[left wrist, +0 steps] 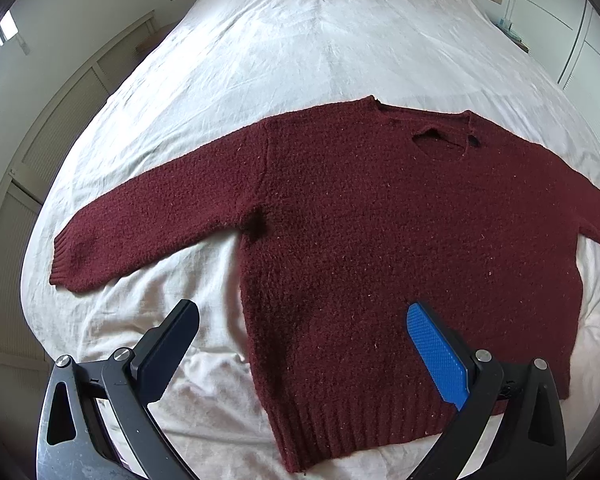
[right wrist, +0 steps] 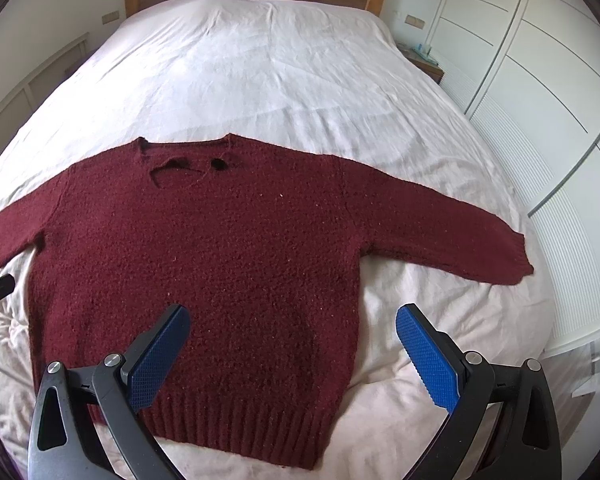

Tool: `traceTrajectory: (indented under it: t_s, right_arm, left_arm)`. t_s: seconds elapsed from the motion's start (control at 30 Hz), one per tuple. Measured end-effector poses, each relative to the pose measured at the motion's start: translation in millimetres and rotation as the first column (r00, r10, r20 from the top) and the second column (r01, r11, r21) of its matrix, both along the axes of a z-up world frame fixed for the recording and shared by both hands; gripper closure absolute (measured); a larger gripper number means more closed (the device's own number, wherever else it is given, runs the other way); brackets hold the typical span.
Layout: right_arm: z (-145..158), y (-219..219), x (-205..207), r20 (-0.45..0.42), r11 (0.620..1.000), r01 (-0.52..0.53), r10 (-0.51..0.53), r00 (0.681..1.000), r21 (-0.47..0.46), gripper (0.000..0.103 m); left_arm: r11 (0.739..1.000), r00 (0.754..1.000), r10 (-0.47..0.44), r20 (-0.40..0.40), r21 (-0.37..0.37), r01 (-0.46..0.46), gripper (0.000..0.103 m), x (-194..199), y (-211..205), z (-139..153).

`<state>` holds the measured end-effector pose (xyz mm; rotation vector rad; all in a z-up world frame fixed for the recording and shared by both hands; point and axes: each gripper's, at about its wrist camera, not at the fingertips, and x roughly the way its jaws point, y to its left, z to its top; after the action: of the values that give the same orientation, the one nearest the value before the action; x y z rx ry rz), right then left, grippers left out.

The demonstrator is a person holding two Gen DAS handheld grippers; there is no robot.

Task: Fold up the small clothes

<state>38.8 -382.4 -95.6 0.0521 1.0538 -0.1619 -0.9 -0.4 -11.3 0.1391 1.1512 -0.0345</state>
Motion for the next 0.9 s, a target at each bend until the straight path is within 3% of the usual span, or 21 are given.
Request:
traceTrajectory:
  t_s: [0.9]
  right_arm:
    - [-7.9,2.2,9.0,-0.022,1.0,-0.003,0.003,1.0,0.016,0.0]
  left_arm:
    - [1.0,1.0,-0.005,-0.02,-0.003,0.005,0.001,7.7,-3.3,-7.0]
